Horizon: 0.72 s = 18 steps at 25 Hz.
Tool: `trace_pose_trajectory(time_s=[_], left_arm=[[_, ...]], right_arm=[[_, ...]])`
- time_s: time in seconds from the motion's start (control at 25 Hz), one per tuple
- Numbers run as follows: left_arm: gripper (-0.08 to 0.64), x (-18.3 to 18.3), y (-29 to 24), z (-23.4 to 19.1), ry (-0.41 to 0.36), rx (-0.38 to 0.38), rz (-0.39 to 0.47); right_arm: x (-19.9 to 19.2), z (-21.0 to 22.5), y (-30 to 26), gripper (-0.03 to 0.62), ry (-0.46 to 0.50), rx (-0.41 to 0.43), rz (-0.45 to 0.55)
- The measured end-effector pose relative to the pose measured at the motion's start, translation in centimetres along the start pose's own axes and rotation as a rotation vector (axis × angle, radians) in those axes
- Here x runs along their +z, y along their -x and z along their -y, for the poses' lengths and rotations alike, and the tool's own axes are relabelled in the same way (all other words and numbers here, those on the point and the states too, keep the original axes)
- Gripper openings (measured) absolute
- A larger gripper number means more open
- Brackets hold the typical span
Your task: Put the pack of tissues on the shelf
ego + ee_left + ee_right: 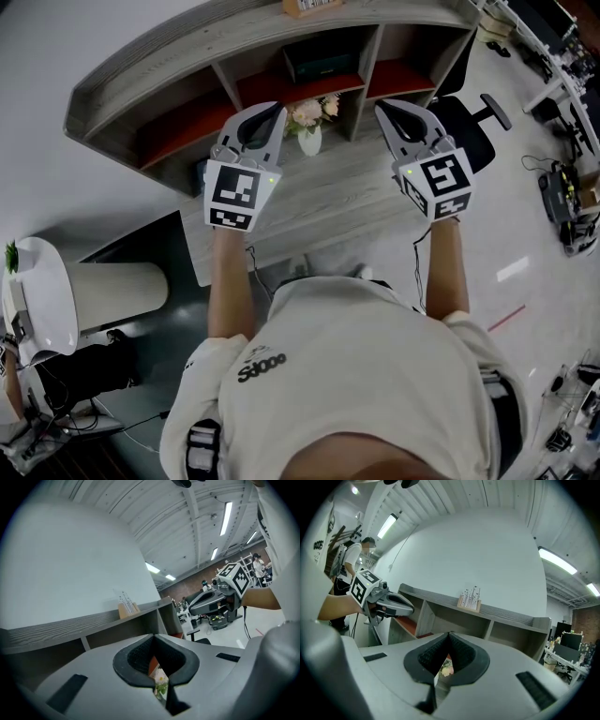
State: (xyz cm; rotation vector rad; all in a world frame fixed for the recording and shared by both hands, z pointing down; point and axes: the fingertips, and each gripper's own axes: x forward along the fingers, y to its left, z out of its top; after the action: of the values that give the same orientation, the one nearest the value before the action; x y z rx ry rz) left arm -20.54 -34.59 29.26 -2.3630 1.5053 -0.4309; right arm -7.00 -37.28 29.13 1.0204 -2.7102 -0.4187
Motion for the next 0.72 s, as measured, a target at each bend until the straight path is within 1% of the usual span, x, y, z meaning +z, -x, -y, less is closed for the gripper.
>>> trace_pose_trajectory(time_s=[0.16, 0.72], left_arm=[[0.018, -0.2, -0.5, 0.3, -0.011, -0.008, -0.005], [0.018, -0.7, -1.2, 0.6, -0.004, -0.023, -0.009]], right_arm=[[-0.2, 0.3, 0.0, 0.006, 0.002, -0.005, -0.005], [-0.6, 0.2, -0.7, 0.005, 0.001, 0.008, -0.013]])
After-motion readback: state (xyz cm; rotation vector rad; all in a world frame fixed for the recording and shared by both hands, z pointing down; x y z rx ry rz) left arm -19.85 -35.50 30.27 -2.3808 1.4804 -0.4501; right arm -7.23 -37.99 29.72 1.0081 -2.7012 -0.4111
